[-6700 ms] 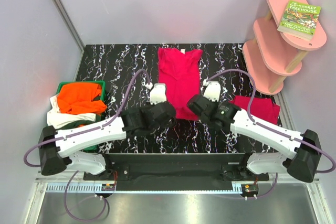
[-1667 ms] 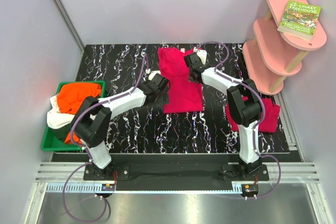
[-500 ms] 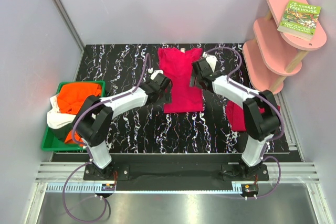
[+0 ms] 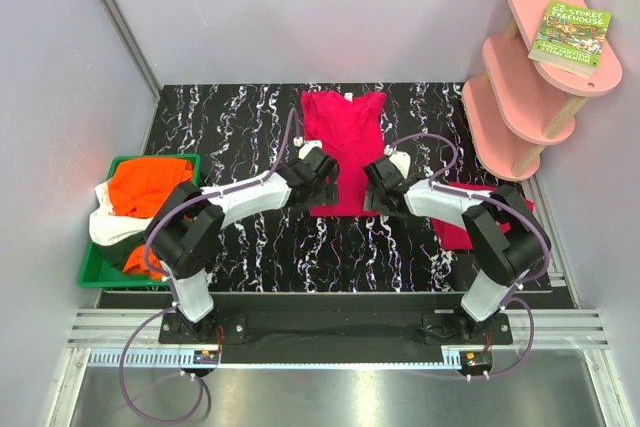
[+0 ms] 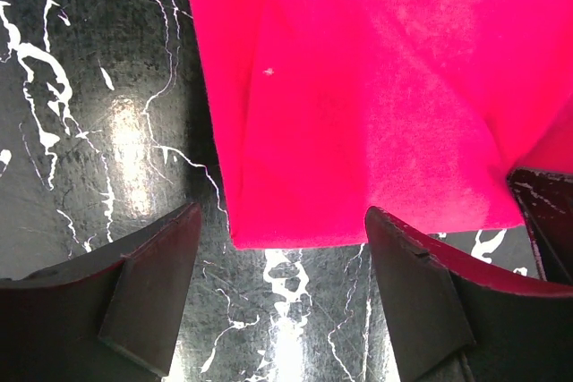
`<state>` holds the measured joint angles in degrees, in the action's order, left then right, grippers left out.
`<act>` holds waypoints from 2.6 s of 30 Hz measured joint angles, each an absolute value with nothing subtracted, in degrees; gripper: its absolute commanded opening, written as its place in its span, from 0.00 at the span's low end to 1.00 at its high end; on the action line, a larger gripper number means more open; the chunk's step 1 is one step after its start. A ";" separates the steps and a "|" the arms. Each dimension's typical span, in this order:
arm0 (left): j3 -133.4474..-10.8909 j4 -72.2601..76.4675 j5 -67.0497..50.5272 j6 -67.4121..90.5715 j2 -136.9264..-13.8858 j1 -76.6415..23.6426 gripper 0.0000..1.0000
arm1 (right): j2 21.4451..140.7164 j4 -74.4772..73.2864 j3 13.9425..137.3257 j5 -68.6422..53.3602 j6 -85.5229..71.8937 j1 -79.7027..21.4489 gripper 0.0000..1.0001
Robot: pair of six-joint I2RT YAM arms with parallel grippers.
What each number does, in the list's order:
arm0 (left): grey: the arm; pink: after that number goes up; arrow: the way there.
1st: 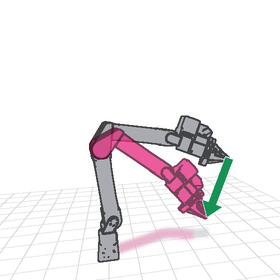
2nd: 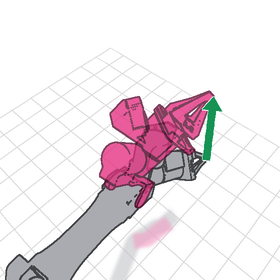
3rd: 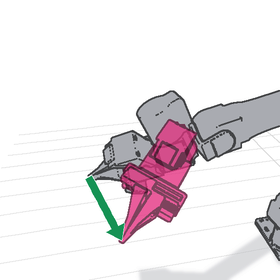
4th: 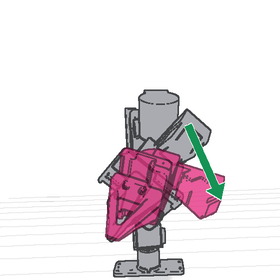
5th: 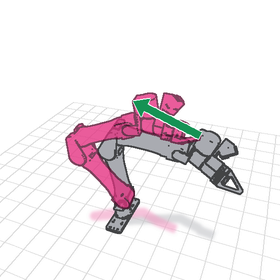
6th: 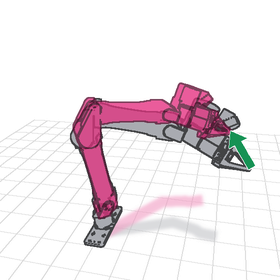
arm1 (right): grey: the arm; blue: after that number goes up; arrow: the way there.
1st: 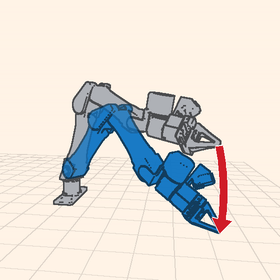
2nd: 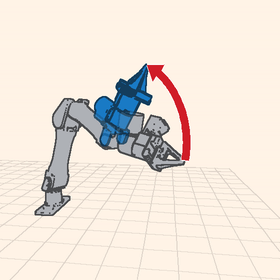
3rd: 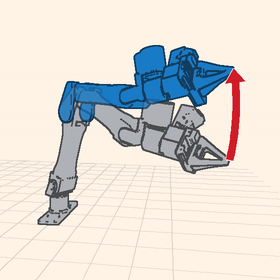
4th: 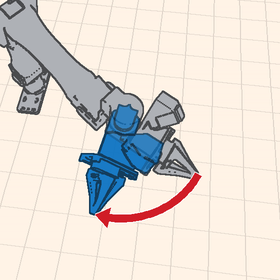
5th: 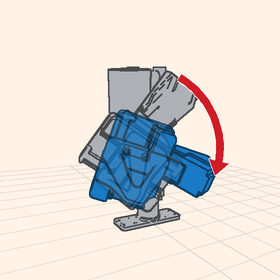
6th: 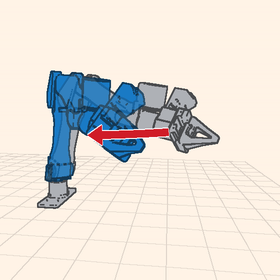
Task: Fold and stack the t-shirts
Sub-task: Fold the folded rectangular tshirt in 1/3 of the way, then grab one side of the 2/3 rectangular tshirt with both arms
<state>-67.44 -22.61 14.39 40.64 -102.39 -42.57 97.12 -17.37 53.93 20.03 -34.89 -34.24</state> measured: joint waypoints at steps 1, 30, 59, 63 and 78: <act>-67.37 -22.55 14.39 40.69 -102.39 -42.57 0.79 | 97.10 -17.08 53.58 19.99 -35.16 -34.24 0.73; -63.59 -21.54 14.74 43.57 -100.57 -46.85 0.78 | 81.95 -18.46 44.05 22.13 -37.19 -36.56 0.68; -63.11 -21.32 14.81 45.08 -101.36 -46.85 0.79 | 92.01 -16.12 49.50 23.14 -38.39 -36.64 0.68; -63.11 -21.32 14.81 45.08 -101.36 -46.85 0.79 | 92.77 -16.14 49.60 23.03 -38.83 -36.27 0.66; -63.11 -21.34 14.81 45.08 -101.36 -46.85 0.78 | 96.66 -14.04 51.46 23.40 -39.53 -33.58 0.52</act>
<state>-63.11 -21.34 14.81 45.08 -101.36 -46.85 96.66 -14.04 51.46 23.40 -39.53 -33.58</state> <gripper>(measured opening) 0.785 0.577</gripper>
